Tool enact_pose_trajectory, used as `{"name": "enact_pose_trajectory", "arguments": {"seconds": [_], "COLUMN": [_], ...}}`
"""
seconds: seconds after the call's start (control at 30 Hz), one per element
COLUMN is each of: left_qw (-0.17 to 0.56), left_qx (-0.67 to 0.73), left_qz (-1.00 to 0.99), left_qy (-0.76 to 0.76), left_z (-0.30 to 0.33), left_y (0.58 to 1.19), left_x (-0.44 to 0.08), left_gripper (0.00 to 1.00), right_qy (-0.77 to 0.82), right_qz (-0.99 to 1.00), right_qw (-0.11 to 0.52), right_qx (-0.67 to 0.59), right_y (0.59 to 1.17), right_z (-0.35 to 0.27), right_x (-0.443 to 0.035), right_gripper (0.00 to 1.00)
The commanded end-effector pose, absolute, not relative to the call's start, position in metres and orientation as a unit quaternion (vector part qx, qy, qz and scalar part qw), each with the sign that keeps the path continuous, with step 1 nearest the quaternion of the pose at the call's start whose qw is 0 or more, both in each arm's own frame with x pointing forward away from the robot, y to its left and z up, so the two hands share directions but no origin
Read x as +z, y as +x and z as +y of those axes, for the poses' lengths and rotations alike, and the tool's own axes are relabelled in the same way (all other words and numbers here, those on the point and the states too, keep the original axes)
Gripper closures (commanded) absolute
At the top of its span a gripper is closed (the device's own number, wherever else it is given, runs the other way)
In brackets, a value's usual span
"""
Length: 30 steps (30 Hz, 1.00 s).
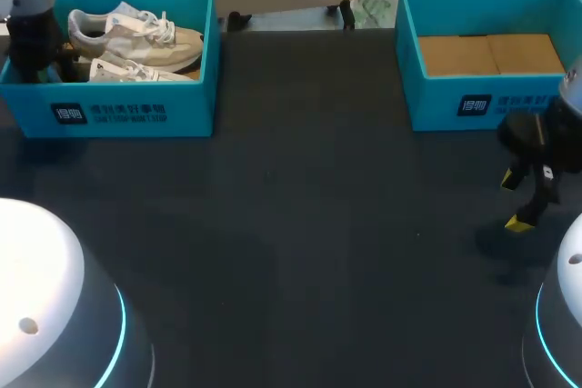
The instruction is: Take the shoe out of the shoebox, open the shoe tongue, remove and reinsert the insole, then place the shoe into the shoebox
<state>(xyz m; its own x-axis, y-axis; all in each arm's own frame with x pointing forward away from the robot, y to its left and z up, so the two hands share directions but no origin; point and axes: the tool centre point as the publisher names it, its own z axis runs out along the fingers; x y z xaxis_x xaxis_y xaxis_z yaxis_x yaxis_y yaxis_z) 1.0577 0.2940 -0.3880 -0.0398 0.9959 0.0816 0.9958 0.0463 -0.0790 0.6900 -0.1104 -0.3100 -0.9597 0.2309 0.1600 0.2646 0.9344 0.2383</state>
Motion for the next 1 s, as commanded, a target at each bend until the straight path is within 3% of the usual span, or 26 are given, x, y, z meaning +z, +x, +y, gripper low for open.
{"name": "enact_pose_trajectory", "arguments": {"seconds": [0.03, 0.07, 0.6, 1.0], "left_qw": [0.06, 0.061, 0.07, 0.049], "left_qx": [-0.002, -0.002, 0.001, -0.025], "left_qz": [-0.722, -0.723, -0.735, -0.757], "left_qy": [-0.689, -0.688, -0.674, -0.651], "left_z": [0.292, 0.292, 0.311, 0.313], "left_y": [1.06, 1.06, 1.068, 1.075], "left_x": [-0.392, -0.392, -0.378, -0.332], "left_gripper": [0.74, 1.0, 1.0, 1.0], "right_qy": [-0.126, -0.126, -0.126, -0.126], "right_qz": [-0.981, -0.981, -0.981, -0.981], "right_qw": [0.064, 0.064, 0.064, 0.064], "right_qx": [-0.13, -0.13, -0.13, -0.13], "right_y": [0.689, 0.689, 0.689, 0.689], "right_z": [-0.111, -0.111, -0.111, -0.111], "right_x": [-0.31, -0.31, -0.31, -0.31], "right_gripper": [0.0, 0.0, 0.0, 0.0]}}
